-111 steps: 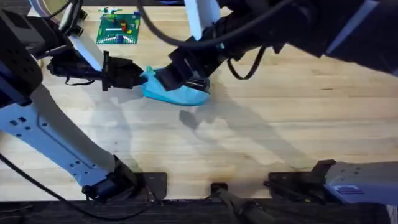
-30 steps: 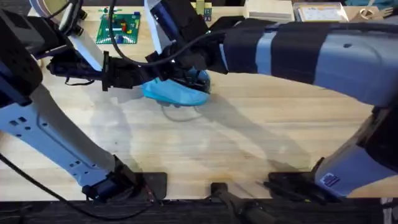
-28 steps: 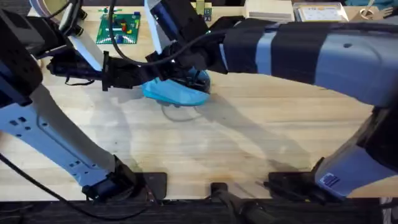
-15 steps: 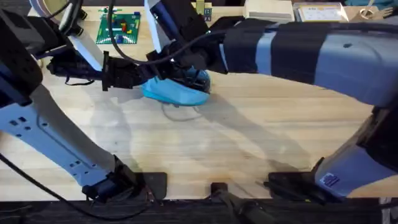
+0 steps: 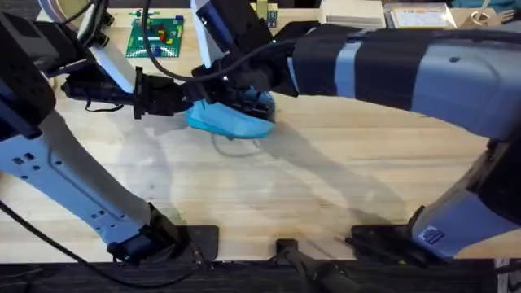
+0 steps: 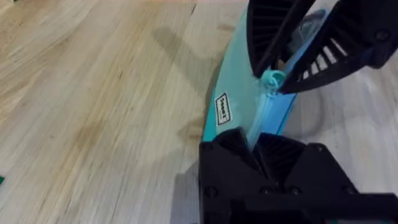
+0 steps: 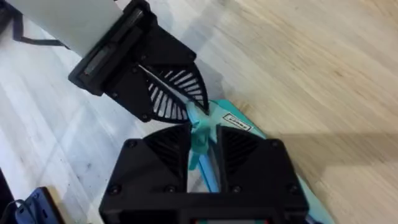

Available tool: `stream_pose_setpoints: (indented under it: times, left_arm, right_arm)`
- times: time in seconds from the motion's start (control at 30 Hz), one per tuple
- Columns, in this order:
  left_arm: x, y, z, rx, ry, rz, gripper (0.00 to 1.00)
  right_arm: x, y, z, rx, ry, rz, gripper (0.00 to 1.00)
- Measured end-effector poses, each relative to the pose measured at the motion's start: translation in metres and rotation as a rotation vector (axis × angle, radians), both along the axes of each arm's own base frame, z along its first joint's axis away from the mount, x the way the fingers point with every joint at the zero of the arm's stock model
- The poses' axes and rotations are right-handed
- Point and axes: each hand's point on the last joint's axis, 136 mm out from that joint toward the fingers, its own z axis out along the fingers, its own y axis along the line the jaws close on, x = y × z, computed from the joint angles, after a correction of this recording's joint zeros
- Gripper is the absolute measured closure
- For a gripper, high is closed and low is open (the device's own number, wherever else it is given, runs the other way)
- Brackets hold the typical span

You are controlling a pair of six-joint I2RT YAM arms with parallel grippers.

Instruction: Unzip the bag, pick up the pens from the table one at a time and place them inside, then zip the bag closed.

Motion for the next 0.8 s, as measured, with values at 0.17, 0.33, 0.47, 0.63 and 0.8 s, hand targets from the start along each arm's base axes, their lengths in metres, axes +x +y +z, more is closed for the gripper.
stream_pose_setpoints:
  times: [0.17,0.33,0.47,0.63,0.8]
  left_arm:
    - [0.0,0.0,0.0,0.0,0.0,0.0,0.958]
    - [0.0,0.0,0.0,0.0,0.0,0.0,0.958]
    - [0.0,0.0,0.0,0.0,0.0,0.0,0.958]
    - [0.0,0.0,0.0,0.001,0.0,0.0,0.958]
    - [0.0,0.0,0.0,0.001,0.0,0.0,0.958]
  right_arm:
    - [0.0,0.0,0.0,0.002,0.005,-0.005,0.656]
    - [0.0,0.0,-0.001,0.003,0.005,-0.005,0.632]
    - [0.001,0.001,-0.009,-0.007,0.016,-0.007,0.655]
    - [0.001,0.001,-0.012,-0.011,0.02,-0.007,0.716]
    - [0.002,0.002,-0.01,-0.006,0.015,-0.007,0.789]
